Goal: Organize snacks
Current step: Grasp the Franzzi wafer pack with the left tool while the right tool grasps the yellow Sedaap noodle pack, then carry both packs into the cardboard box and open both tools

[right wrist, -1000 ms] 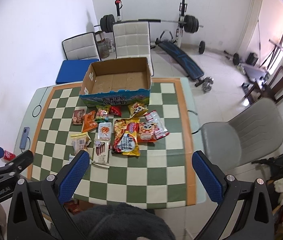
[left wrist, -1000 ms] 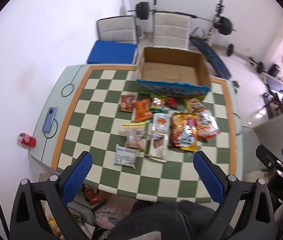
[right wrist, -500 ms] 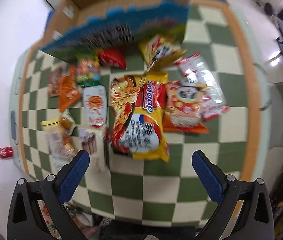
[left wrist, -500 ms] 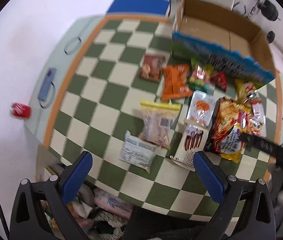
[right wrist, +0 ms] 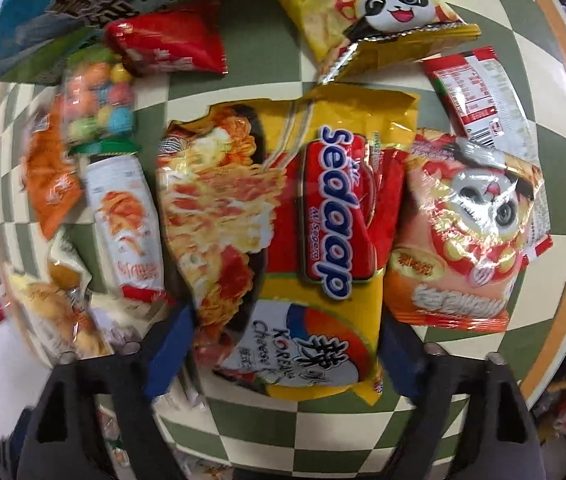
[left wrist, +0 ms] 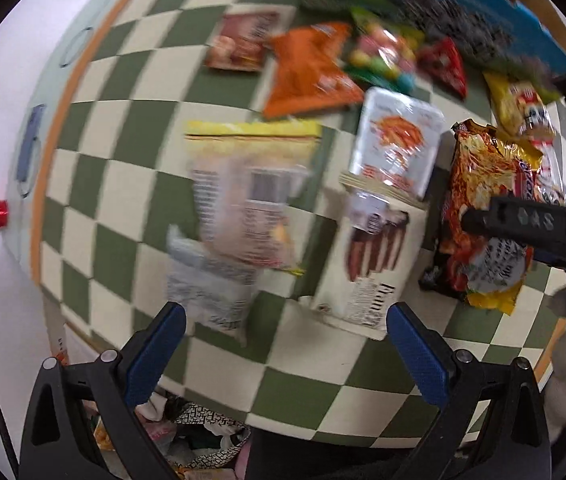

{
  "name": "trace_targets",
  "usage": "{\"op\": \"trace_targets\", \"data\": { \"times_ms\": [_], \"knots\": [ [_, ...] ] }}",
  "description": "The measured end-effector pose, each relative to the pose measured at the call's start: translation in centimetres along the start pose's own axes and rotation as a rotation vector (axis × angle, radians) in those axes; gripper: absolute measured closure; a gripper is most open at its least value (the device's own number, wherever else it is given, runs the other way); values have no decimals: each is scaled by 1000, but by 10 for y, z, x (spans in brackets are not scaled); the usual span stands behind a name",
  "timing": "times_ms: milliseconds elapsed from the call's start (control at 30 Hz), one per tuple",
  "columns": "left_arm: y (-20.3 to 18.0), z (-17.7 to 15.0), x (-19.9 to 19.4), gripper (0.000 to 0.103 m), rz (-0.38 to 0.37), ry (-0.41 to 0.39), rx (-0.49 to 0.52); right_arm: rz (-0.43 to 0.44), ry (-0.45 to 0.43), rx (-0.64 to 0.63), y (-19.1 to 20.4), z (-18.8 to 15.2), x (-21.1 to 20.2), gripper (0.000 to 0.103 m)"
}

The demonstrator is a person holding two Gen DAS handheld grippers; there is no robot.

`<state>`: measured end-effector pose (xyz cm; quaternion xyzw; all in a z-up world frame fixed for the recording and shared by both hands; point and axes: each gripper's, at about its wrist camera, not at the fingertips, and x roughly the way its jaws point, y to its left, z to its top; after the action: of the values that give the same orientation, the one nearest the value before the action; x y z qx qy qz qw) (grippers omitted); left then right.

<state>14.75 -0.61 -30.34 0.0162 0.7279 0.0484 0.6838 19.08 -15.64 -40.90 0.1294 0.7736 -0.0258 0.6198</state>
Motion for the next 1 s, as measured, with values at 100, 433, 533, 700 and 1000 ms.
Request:
{"op": "trace_targets", "data": {
  "times_ms": [100,433,533,700,1000],
  "knots": [
    [-13,3,14,0,-11,17,44,-35,28,-44,-11,-8,5,21],
    [-48,21,50,33,-30,30,130,17,96,-6,-47,-24,50,17],
    [-50,23,50,46,-32,27,117,16,83,17,-49,-18,72,15],
    [-46,16,43,46,6,11,100,-29,76,33,-53,-4,72,14],
    [-28,-25,-4,46,6,-45,66,-33,12,-4,-42,-23,97,16]
  ]
}}
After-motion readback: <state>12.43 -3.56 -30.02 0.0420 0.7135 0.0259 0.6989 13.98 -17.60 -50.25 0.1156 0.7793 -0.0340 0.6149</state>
